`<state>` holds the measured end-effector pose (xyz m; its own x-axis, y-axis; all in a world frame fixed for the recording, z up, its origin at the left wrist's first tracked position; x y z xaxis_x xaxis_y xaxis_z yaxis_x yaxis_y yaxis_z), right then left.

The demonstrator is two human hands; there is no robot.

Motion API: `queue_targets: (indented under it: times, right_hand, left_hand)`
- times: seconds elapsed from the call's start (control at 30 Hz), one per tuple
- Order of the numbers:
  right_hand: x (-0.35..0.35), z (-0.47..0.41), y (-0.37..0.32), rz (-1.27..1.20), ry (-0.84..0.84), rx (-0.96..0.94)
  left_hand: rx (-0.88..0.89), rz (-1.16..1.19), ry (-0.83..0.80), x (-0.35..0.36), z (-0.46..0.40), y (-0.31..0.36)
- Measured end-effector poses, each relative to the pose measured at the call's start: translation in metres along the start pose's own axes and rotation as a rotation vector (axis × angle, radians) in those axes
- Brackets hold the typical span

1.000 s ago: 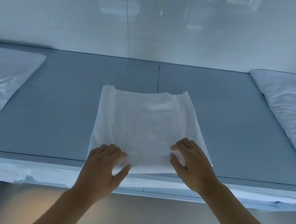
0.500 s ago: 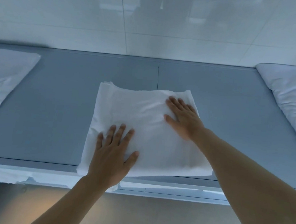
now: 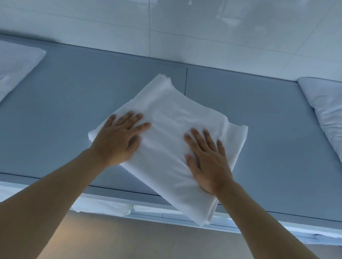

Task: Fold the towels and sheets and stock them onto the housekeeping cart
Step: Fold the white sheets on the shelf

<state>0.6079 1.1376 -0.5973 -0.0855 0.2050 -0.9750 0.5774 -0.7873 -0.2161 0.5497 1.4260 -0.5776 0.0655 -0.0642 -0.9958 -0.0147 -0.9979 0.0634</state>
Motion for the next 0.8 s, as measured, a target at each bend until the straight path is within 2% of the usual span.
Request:
queue_targets:
  times: [0.1, 0.2, 0.33, 0.4, 0.47, 0.57, 0.67, 0.73, 0.8]
  right_hand:
    - [0.006, 0.017, -0.028, -0.019, 0.065, 0.128]
    - [0.016, 0.031, -0.072, -0.037, 0.133, 0.290]
    - [0.030, 0.034, -0.134, -0.073, 0.103, 0.442]
    - [0.026, 0.027, -0.153, -0.069, 0.078, 0.472]
    - [0.012, 0.011, -0.152, -0.059, 0.122, 0.440]
    - [-0.006, -0.031, -0.134, -0.079, 0.172, 0.268]
    - [-0.007, -0.097, -0.117, -0.044, 0.062, 0.088]
    - [0.000, -0.136, -0.096, -0.043, -0.003, 0.086]
    - [0.009, -0.155, -0.069, -0.076, -0.027, 0.171]
  left_hand:
    - [-0.275, -0.024, 0.008, 0.001, 0.004, 0.003]
    - [-0.353, 0.087, 0.005, 0.006, 0.023, 0.025]
    - [-0.430, 0.236, 0.061, 0.011, 0.057, 0.029]
    - [-0.398, 0.243, 0.085, 0.009, 0.062, 0.015]
    - [-0.328, 0.230, 0.077, 0.008, 0.059, -0.005]
    - [-0.215, 0.259, 0.034, 0.008, 0.047, -0.034]
    - [-0.104, 0.305, 0.021, 0.006, 0.042, -0.058]
    - [-0.062, 0.339, 0.033, 0.004, 0.043, -0.067]
    - [-0.057, 0.368, 0.048, 0.003, 0.043, -0.072]
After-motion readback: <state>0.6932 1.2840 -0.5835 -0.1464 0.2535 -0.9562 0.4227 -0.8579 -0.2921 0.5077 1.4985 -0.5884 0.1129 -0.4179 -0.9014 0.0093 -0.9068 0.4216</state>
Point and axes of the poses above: each hand's wrist, its own z-axis away from the middle knuckle, its own x-axis out of the palm, y = z × x, the point moved 4 cm from there along -z, towards the middle knuckle, and after that the axes turned 2 degrees about y, right-handed, at the moved point
